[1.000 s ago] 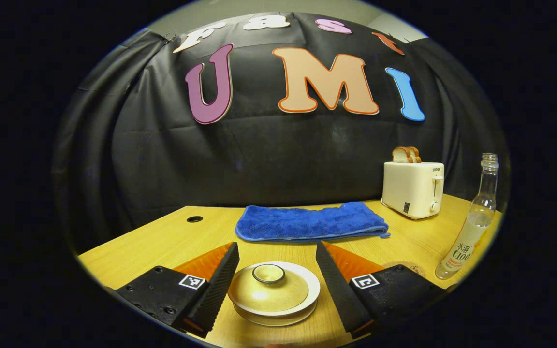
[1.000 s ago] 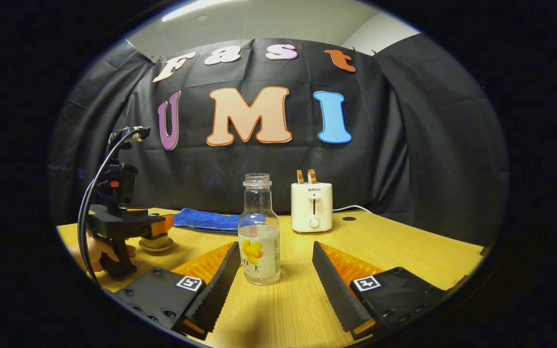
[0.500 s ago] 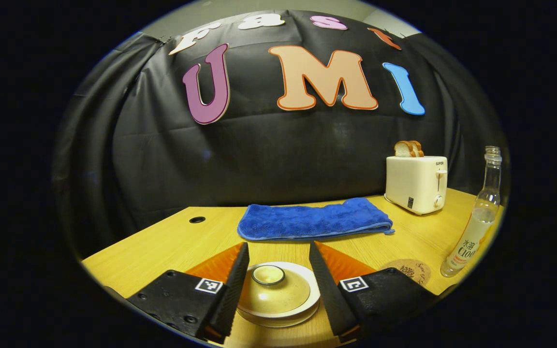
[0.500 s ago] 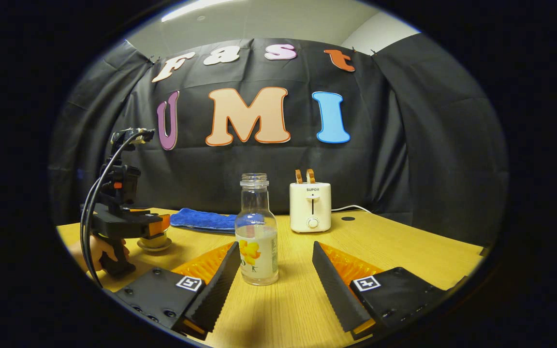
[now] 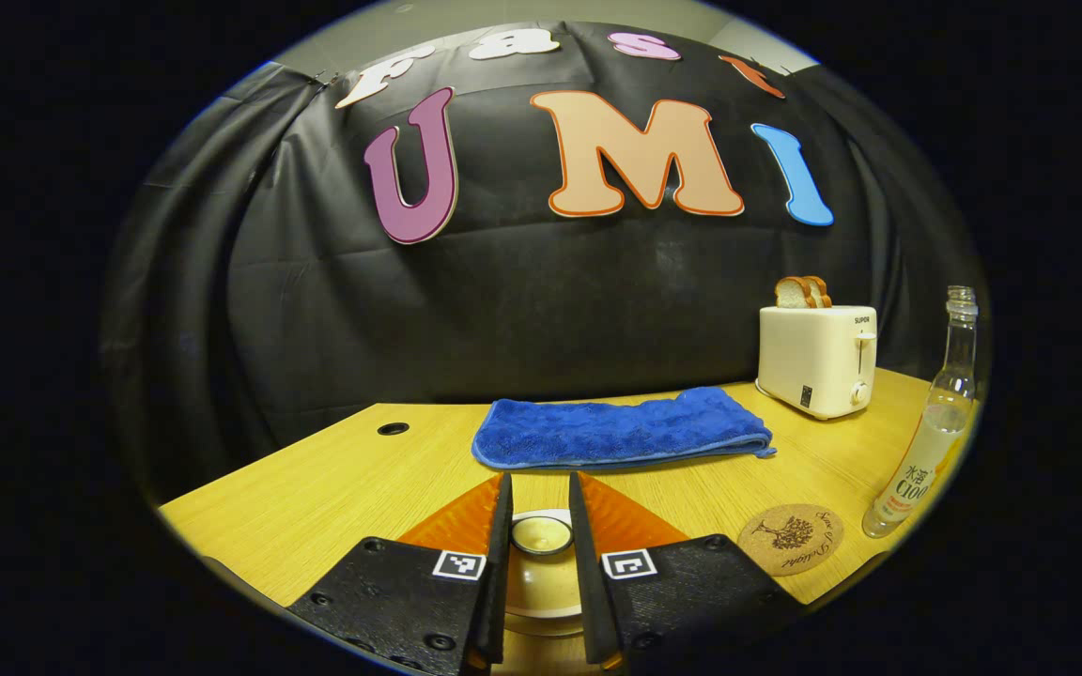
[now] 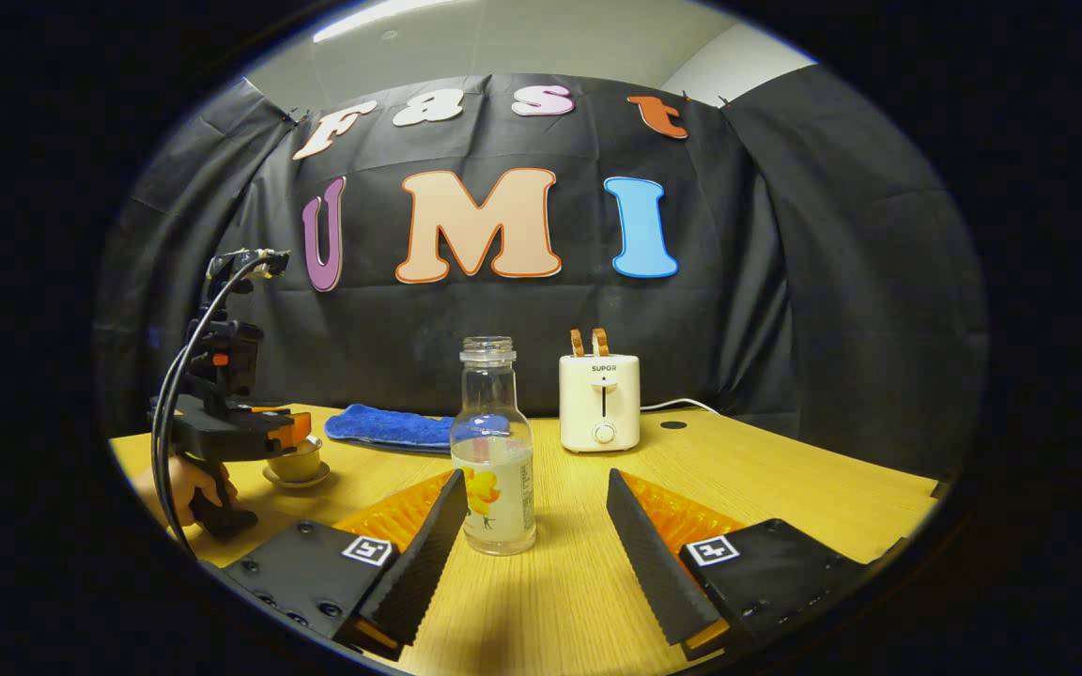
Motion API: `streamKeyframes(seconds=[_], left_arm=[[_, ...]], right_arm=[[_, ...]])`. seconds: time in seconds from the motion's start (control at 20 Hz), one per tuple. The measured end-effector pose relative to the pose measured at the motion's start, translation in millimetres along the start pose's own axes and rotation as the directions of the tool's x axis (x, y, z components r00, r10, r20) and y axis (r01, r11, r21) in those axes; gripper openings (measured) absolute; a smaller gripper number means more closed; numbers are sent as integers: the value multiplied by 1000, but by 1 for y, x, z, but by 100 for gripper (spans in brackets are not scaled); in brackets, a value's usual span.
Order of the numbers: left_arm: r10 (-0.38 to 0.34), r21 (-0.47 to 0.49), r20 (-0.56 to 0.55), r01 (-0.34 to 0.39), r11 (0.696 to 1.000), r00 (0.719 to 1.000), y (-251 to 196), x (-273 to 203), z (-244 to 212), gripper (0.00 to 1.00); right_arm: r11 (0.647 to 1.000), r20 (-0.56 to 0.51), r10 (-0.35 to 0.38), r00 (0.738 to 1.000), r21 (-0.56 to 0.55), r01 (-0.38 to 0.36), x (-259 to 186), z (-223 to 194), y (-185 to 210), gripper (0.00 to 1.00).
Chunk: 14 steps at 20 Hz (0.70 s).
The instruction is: Open the teacup lid with one hand, grasp the water bottle and pour water into the teacup with the other hand; after pouring, place the water bottle on the coaster and then close the teacup lid.
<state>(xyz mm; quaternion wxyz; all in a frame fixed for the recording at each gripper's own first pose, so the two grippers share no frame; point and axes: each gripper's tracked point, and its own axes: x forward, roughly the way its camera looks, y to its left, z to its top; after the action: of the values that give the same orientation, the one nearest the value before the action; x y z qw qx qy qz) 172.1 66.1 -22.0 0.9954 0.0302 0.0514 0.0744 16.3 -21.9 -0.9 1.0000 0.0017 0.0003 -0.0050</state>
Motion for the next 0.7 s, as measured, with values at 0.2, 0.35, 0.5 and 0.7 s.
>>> streamKeyframes(seconds=[0.2,0.35,0.5,0.7], left_arm=[[13,9,-7,-13,1000,1000,3,-1,0,30],[24,-3,0,-24,1000,1000,5,-3,0,27],[15,-44,37,-13,999,999,8,-8,6,25],[2,-74,96,5,997,995,11,-12,13,25]], right_arm=[[1000,0,-2,1000,0,2,0,0,-1,96],[1000,1,-3,1000,0,3,-2,1,-2,96],[1000,0,-3,1000,0,3,-4,1,-1,96],[1000,1,-4,1000,0,4,-6,4,-1,96]])
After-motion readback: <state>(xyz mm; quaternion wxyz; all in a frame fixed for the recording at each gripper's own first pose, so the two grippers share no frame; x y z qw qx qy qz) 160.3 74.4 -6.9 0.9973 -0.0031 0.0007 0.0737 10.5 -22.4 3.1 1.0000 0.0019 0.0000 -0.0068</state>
